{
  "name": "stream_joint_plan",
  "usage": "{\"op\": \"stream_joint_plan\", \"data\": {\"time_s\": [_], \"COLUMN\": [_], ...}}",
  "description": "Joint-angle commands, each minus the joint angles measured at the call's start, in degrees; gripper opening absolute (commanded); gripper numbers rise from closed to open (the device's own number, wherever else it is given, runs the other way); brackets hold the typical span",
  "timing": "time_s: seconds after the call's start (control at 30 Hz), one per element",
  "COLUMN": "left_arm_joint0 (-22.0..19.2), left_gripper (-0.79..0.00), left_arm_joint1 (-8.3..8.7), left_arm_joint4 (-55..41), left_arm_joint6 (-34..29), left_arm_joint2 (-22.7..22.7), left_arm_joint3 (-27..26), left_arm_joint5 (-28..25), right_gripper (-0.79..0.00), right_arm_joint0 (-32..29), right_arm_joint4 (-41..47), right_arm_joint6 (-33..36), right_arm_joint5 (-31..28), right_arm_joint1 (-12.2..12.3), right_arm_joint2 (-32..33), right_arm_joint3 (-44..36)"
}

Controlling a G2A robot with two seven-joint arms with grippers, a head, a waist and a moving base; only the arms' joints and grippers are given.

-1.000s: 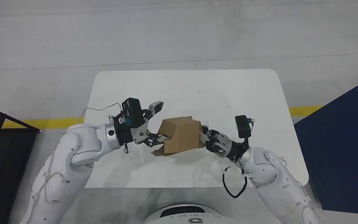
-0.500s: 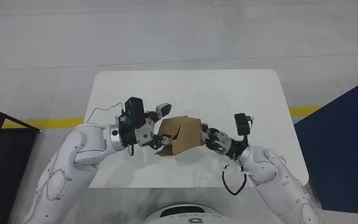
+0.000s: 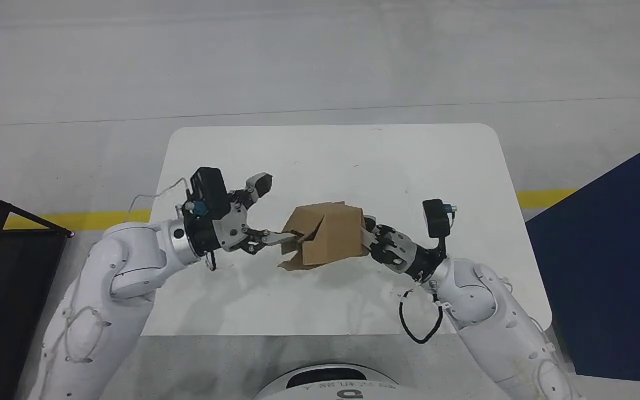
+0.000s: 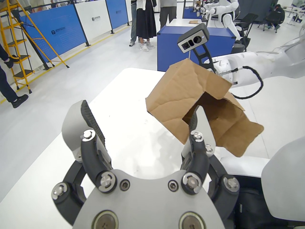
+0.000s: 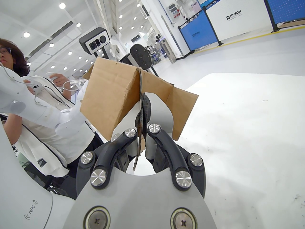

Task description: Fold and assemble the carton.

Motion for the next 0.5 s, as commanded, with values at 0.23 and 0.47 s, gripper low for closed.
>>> {"op": "stream_joint_plan", "data": {"time_s": [0.23,0.47], "left_arm_joint0": [-0.86,-3.85], "left_gripper": [-0.012,-0.037], "left_arm_joint1": [-0.09,-0.34], "left_arm_joint4": [-2.21,6.00], "left_arm_joint6": [-0.16,-3.09], "left_arm_joint2": [-0.69,3.89], "left_arm_joint3": [-1.35,-4.18], "left_arm_joint5": [3.75,2.50], "right_gripper": [-0.785,-0.785], "right_arm_joint0": [0.27,0.05], "right_arm_joint4": [0.74,0.54], "right_arm_joint6": [0.99,1.32], "right_arm_joint5": [0.38,0.81], "right_arm_joint1": [0.07,0.14], "right_arm_joint2": [-0.19,-0.13], "right_arm_joint3": [-0.51,-0.98]}}
